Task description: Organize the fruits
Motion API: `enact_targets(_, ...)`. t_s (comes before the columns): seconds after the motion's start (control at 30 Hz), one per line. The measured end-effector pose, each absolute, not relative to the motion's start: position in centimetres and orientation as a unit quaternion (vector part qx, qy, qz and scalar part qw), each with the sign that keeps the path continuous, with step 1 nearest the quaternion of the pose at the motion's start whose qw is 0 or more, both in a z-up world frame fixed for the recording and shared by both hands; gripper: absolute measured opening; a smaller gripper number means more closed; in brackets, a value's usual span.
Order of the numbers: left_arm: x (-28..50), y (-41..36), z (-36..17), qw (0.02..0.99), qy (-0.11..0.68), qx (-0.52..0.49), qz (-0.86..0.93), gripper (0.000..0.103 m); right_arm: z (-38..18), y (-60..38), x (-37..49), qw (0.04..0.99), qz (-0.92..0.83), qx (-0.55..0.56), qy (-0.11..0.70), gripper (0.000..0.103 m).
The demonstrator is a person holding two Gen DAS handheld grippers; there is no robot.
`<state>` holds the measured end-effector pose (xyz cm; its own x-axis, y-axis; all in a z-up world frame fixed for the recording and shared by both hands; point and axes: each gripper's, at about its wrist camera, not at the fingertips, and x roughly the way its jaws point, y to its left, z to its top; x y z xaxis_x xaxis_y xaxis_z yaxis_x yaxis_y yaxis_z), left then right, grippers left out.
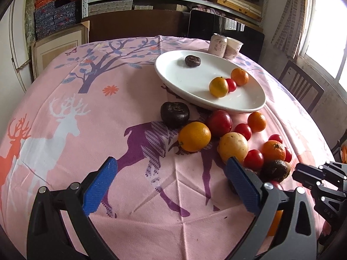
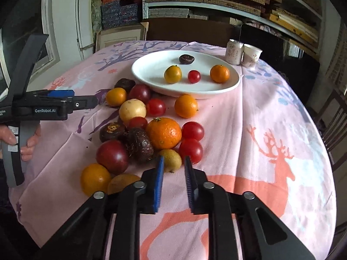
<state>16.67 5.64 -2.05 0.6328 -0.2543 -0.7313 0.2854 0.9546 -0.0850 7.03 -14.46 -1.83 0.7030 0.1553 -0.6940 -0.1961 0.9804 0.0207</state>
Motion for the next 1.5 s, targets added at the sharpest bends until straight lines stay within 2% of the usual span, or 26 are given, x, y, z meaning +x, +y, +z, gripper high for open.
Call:
enact_targets(0.1,16.4,5.0,-2.1,0.903,0.4,0.037,-0.152,0.099,-2.7,-14.4,7.8,0.916,0.107,-0.017,0.385,0.014)
enact_targets(0.17,16.3,4.7,-2.3,0.903,0.4,0.047,-0.151,0.099,-2.9,-14.7,8.5,0.917,0.095,-0.019,0.388,0.018)
enact_targets(0.27,16.2,4.1,-2.6,0.9,0.403,0.062,-0.156,0.099,-3.1,-15.5,9.2,0.912,0.11,0.012,0.395,0.039)
enact_targets(0.33,16.2,3.9,-2.8,0.898,0.405,0.069,-0.157,0.099,-3.3,-15.7,9.5,0.91,0.108,0.021,0.401,0.026)
enact_targets(0.37,16.2,3.8,-2.9,0.897,0.406,0.072,-0.159,0.099,-3.3,-15.8,9.5,0.911,0.1,0.018,0.401,0.024)
enact_targets(0.63,16.1,3.8,-2.8,0.901,0.398,0.079,-0.155,0.099,-1.4,-15.3,6.4,0.934,0.081,-0.039,0.346,0.025)
enact_targets(0.67,16.1,3.8,-2.7,0.901,0.398,0.078,-0.155,0.099,-1.2,-15.4,6.6,0.93,0.096,-0.044,0.352,0.029)
enact_targets(0.7,16.1,3.9,-2.6,0.901,0.397,0.077,-0.155,0.099,-1.1,-15.6,6.8,0.927,0.104,-0.039,0.357,0.058)
enact_targets(0.73,16.1,3.9,-2.6,0.902,0.397,0.077,-0.154,0.099,-1.0,-16.0,7.0,0.927,0.097,-0.027,0.361,0.079)
enact_targets(0.77,16.0,3.9,-2.6,0.902,0.395,0.079,-0.155,0.099,-1.1,-16.4,7.2,0.928,0.087,-0.011,0.362,0.094)
enact_targets(0.83,15.8,3.8,-2.5,0.902,0.394,0.082,-0.155,0.099,-1.3,-16.7,7.4,0.93,0.084,-0.002,0.357,0.083)
enact_targets(0.87,15.8,3.8,-2.5,0.902,0.393,0.082,-0.157,0.099,-1.5,-16.5,7.6,0.929,0.085,-0.008,0.361,0.052)
enact_targets(0.9,15.7,3.7,-2.5,0.902,0.393,0.083,-0.159,0.099,-1.8,-16.4,7.8,0.925,0.085,-0.015,0.369,0.028)
enact_targets(0.93,15.6,3.7,-2.5,0.901,0.393,0.084,-0.16,0.099,-2.0,-16.3,7.9,0.924,0.091,-0.015,0.371,0.026)
enact_targets(1.0,15.5,3.6,-2.5,0.901,0.393,0.086,-0.163,0.099,-2.1,-15.9,7.7,0.925,0.103,-0.013,0.366,0.004)
enact_targets(1.13,15.4,3.4,-2.5,0.901,0.391,0.09,-0.165,0.099,-1.9,-14.5,6.7,0.929,0.1,-0.028,0.357,0.0)
enact_targets(1.5,14.5,2.4,-2.5,0.899,0.385,0.108,-0.177,0.099,-2.0,-13.8,4.1,0.931,0.103,-0.092,0.339,0.002)
